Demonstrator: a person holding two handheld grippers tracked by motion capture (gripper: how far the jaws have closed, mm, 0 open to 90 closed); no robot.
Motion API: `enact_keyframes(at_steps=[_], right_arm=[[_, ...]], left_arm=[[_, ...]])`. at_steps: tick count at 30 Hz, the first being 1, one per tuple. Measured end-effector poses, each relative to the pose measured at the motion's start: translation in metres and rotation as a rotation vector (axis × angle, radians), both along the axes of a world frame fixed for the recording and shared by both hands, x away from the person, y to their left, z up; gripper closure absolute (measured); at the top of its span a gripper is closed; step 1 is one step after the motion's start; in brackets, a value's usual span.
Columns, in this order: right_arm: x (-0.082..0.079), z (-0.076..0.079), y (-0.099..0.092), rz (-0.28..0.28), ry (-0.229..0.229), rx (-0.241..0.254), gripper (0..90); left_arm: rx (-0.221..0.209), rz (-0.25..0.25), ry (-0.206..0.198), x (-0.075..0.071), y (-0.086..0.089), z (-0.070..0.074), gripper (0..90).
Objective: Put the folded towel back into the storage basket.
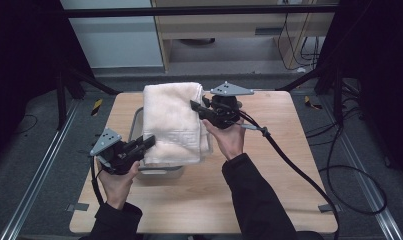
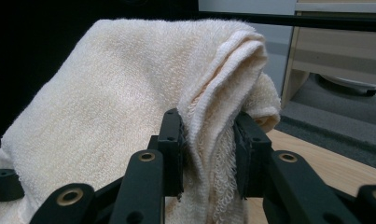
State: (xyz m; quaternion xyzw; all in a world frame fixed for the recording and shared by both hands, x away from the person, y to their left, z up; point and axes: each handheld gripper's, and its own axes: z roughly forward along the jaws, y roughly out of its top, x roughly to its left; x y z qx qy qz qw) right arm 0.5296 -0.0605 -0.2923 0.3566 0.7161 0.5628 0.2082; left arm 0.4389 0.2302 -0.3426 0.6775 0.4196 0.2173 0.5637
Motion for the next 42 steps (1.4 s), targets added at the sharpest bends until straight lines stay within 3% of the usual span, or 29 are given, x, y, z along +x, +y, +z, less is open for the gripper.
enact_keyframes(at_steps=[22, 34, 42], right_arm=[[0.017, -0.002, 0.043, 0.009, 0.013, -0.016, 68.1], [0.028, -0.013, 0.056, 0.011, 0.048, -0.005, 68.0], [0.031, -0.017, 0.064, 0.011, 0.047, -0.011, 68.0]], left_arm=[[0.029, 0.105, 0.007, 0.008, 0.028, -0.004, 75.5], [0.040, 0.126, 0.020, 0.013, 0.038, -0.009, 75.5], [0.046, 0.146, 0.026, 0.015, 0.044, -0.012, 75.5]])
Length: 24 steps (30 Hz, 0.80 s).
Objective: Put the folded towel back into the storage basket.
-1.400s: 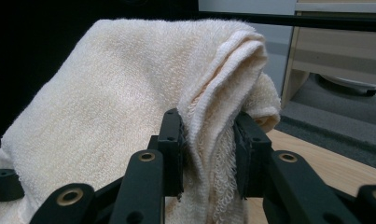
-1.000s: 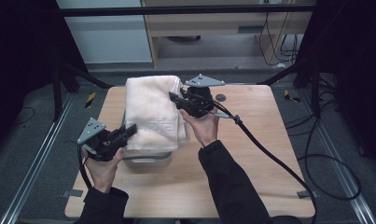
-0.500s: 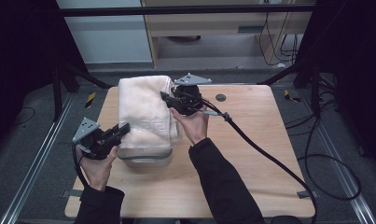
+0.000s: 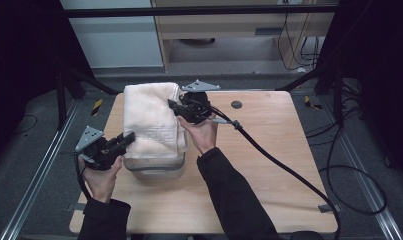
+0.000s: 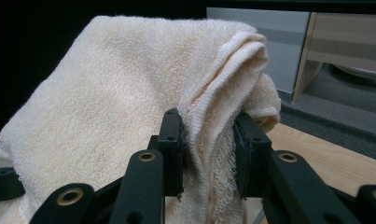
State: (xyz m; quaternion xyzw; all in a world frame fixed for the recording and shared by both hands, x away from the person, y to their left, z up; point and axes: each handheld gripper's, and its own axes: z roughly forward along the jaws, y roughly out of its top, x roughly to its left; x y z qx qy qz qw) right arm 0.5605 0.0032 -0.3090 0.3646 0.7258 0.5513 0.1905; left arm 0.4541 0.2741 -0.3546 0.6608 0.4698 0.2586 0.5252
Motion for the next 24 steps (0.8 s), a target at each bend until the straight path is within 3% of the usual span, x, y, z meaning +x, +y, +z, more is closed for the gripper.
enact_keyframes(at_steps=[24], right_arm=[[0.018, -0.038, 0.022, -0.022, 0.063, -0.052, 68.0]], left_arm=[[0.054, 0.036, 0.096, 0.016, 0.008, -0.029, 75.7]])
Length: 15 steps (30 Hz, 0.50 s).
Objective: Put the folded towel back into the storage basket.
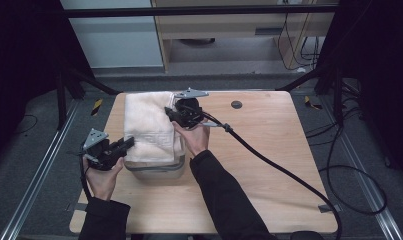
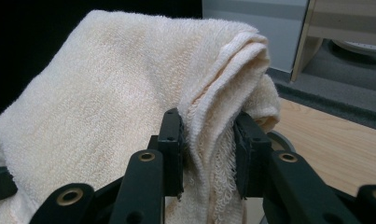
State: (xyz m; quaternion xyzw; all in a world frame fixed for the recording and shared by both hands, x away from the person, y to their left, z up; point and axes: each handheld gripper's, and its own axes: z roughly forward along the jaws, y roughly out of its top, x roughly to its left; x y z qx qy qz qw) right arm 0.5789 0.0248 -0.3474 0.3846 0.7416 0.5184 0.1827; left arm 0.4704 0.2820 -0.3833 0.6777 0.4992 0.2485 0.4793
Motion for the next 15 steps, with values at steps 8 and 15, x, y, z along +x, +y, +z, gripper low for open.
enact_keyframes(at_steps=[8, 15], right_arm=[[0.005, -0.013, 0.004, -0.005, 0.023, -0.014, 68.0], [0.009, -0.022, 0.007, -0.011, 0.042, -0.024, 67.9]], left_arm=[[0.024, 0.009, 0.028, 0.006, 0.000, -0.011, 75.7], [0.033, 0.009, 0.054, 0.010, 0.002, -0.017, 75.7]])
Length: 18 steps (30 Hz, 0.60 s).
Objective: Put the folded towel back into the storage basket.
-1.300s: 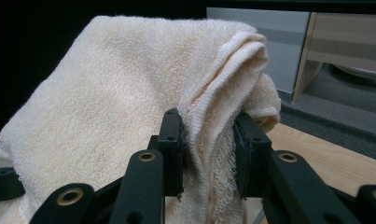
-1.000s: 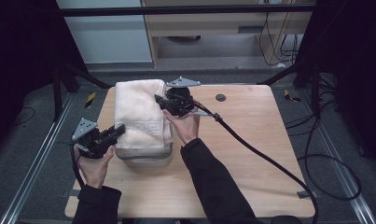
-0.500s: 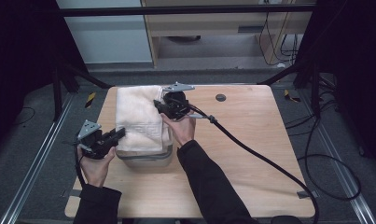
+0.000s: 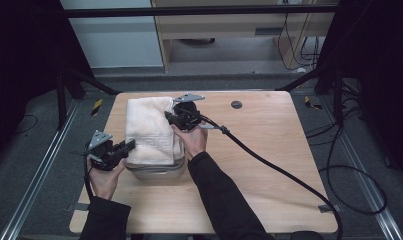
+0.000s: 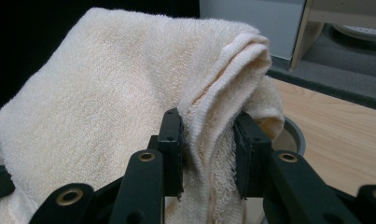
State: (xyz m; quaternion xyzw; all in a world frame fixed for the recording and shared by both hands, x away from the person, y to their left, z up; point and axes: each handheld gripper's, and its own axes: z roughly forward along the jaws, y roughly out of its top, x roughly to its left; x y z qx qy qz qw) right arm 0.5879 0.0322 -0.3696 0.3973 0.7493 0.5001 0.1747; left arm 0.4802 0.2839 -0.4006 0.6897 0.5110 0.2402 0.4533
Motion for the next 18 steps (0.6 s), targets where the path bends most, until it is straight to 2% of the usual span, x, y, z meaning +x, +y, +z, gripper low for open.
enact_keyframes(at_steps=[7, 18], right_arm=[[0.002, -0.008, 0.002, 0.002, 0.013, -0.013, 67.7], [0.006, -0.025, 0.005, -0.007, 0.042, -0.041, 67.4]], left_arm=[[0.010, -0.001, 0.031, 0.004, 0.001, -0.007, 75.7], [0.050, 0.005, 0.070, 0.009, -0.001, -0.019, 75.7]])
